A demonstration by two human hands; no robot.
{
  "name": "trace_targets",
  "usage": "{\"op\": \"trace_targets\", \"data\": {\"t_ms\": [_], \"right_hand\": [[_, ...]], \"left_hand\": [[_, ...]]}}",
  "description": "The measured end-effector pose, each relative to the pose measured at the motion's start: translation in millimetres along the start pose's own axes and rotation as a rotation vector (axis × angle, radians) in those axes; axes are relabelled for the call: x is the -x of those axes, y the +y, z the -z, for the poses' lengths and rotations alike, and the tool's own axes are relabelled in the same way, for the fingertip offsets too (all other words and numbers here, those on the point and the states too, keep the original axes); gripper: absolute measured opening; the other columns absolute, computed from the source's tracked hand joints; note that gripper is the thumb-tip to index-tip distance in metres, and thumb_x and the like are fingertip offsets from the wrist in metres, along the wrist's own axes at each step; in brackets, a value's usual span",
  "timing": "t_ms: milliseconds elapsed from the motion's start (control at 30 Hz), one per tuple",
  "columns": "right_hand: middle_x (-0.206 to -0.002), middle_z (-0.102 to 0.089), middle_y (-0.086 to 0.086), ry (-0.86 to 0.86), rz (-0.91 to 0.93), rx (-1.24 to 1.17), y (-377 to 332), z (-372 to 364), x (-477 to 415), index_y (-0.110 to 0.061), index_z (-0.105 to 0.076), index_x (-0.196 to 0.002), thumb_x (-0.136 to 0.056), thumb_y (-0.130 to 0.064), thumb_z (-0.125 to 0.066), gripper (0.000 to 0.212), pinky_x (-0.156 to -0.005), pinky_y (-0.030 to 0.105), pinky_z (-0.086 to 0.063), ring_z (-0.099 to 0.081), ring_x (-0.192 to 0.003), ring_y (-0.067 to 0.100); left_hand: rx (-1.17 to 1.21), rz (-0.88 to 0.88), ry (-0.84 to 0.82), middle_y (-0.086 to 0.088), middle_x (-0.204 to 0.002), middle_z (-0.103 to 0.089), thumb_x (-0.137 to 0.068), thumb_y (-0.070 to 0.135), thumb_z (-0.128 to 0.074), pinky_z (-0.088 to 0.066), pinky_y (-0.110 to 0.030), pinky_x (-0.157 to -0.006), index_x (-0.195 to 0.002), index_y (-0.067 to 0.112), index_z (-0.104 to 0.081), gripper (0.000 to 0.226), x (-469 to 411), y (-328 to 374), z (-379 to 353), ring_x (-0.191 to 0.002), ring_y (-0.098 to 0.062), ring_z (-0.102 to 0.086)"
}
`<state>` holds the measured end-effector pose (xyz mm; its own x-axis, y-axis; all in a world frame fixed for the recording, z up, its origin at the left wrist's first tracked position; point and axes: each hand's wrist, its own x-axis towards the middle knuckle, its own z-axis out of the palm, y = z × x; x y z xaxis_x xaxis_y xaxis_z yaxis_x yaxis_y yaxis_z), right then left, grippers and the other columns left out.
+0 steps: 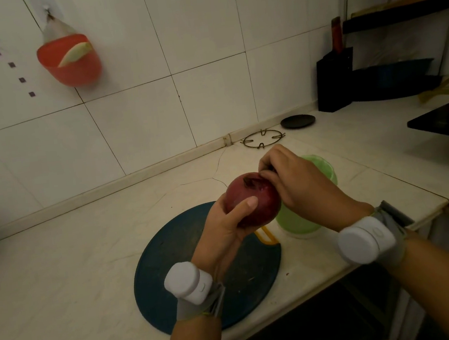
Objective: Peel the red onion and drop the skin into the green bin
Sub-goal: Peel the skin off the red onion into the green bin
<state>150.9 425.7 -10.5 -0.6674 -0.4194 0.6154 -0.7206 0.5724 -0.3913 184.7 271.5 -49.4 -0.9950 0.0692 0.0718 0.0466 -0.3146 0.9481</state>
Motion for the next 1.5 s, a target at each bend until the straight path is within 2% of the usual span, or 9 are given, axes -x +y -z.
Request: {"op": "trace_targets", "data": {"t_ms": [300, 467, 700, 933, 1133, 1233, 1333, 1400, 1500], "right_hand": [[-0.09, -0.042, -0.008, 0.008, -0.063, -0.041, 12.3, -1.4, -4.6, -0.018, -0.046, -0.09, -0.096, -0.019, -0.045, 0.006, -0.065, 0.013, -0.039, -0.046, -0.075, 0.006], [-0.082, -0.038, -0.019, 0.014, -0.069, -0.063, 17.2, -2.2, -5.2, -0.019, -0.047, -0.089, -0.095, -0.019, -0.045, 0.006, -0.068, 0.004, -0.037, -0.046, -0.075, -0.001], [-0.09, -0.042, -0.007, 0.051, -0.116, 0.013, 27.9, -1.7, -8.7, -0.017, -0.045, -0.09, -0.096, -0.017, -0.044, 0.006, -0.06, 0.014, -0.036, -0.044, -0.073, 0.008], [-0.091, -0.06, 0.001, 0.19, -0.319, 0.191, 59.3, 16.9, -7.5, -0.011, -0.065, -0.096, -0.091, -0.021, -0.056, 0.014, -0.072, 0.023, -0.033, -0.049, -0.078, 0.013], [-0.094, -0.066, 0.012, 0.037, -0.411, 0.34, 75.4, 15.8, -7.0, -0.006, -0.068, -0.095, -0.095, -0.023, -0.046, 0.028, -0.072, 0.031, -0.039, -0.058, -0.085, 0.028], [-0.1, -0.063, 0.005, 0.09, -0.401, 0.266, 76.0, 12.7, -6.4, -0.012, -0.067, -0.099, -0.093, -0.013, -0.048, 0.019, -0.075, 0.026, -0.039, -0.057, -0.09, 0.022], [-0.09, -0.062, 0.0, 0.147, -0.341, 0.189, 72.9, 13.5, -6.5, -0.016, -0.066, -0.084, -0.086, 0.001, -0.05, 0.024, -0.076, 0.025, -0.039, -0.057, -0.087, 0.019], [-0.085, -0.064, -0.003, 0.144, -0.275, 0.106, 66.7, 15.9, -7.4, -0.019, -0.066, -0.08, -0.085, 0.0, -0.052, 0.025, -0.077, 0.025, -0.043, -0.059, -0.086, 0.016], [-0.098, -0.066, -0.011, -0.032, -0.124, -0.133, 49.0, 18.1, -6.6, -0.026, -0.067, -0.1, -0.088, -0.018, -0.058, 0.017, -0.083, 0.017, -0.048, -0.06, -0.091, 0.003]], "left_hand": [[0.001, 0.02, -0.11, -0.012, -0.122, -0.06, -0.044, 0.041, -0.091, -0.056, -0.034, -0.074, -0.123, 0.016, -0.055, 0.091, 2.3, 0.3, 3.4, -0.105, -0.029, -0.064], [-0.005, 0.021, -0.165, -0.008, -0.114, -0.066, -0.045, 0.042, -0.091, -0.057, -0.032, -0.073, -0.121, 0.017, -0.057, 0.087, 2.6, -0.1, 5.6, -0.103, -0.027, -0.066], [-0.02, 0.012, -0.236, -0.009, -0.109, -0.068, -0.05, 0.041, -0.089, -0.056, -0.032, -0.075, -0.121, 0.011, -0.056, 0.083, 3.5, -4.1, 9.0, -0.099, -0.026, -0.066], [0.043, -0.002, -0.185, -0.01, -0.11, -0.068, -0.047, 0.036, -0.091, -0.057, -0.033, -0.074, -0.122, 0.009, -0.055, 0.087, 1.6, -3.9, 13.8, -0.098, -0.027, -0.066], [0.062, -0.012, -0.143, -0.012, -0.111, -0.068, -0.048, 0.032, -0.091, -0.056, -0.03, -0.076, -0.118, 0.007, -0.058, 0.082, 2.2, -7.2, 16.0, -0.103, -0.028, -0.065], [0.045, -0.011, -0.135, -0.013, -0.112, -0.067, -0.047, 0.033, -0.091, -0.055, -0.03, -0.077, -0.117, 0.005, -0.058, 0.082, 3.4, -7.7, 16.3, -0.104, -0.028, -0.065], [0.052, 0.001, -0.134, -0.011, -0.11, -0.069, -0.047, 0.033, -0.091, -0.055, -0.029, -0.078, -0.119, 0.006, -0.056, 0.085, 3.8, -8.7, 17.5, -0.103, -0.026, -0.065], [0.066, 0.009, -0.123, -0.01, -0.111, -0.068, -0.046, 0.034, -0.091, -0.055, -0.029, -0.078, -0.123, 0.008, -0.053, 0.09, 3.8, -9.4, 19.6, -0.104, -0.026, -0.065], [0.078, 0.022, -0.115, -0.01, -0.114, -0.066, -0.047, 0.036, -0.091, -0.055, -0.03, -0.078, -0.127, 0.01, -0.051, 0.093, 4.5, -11.5, 25.6, -0.105, -0.026, -0.065]]}}
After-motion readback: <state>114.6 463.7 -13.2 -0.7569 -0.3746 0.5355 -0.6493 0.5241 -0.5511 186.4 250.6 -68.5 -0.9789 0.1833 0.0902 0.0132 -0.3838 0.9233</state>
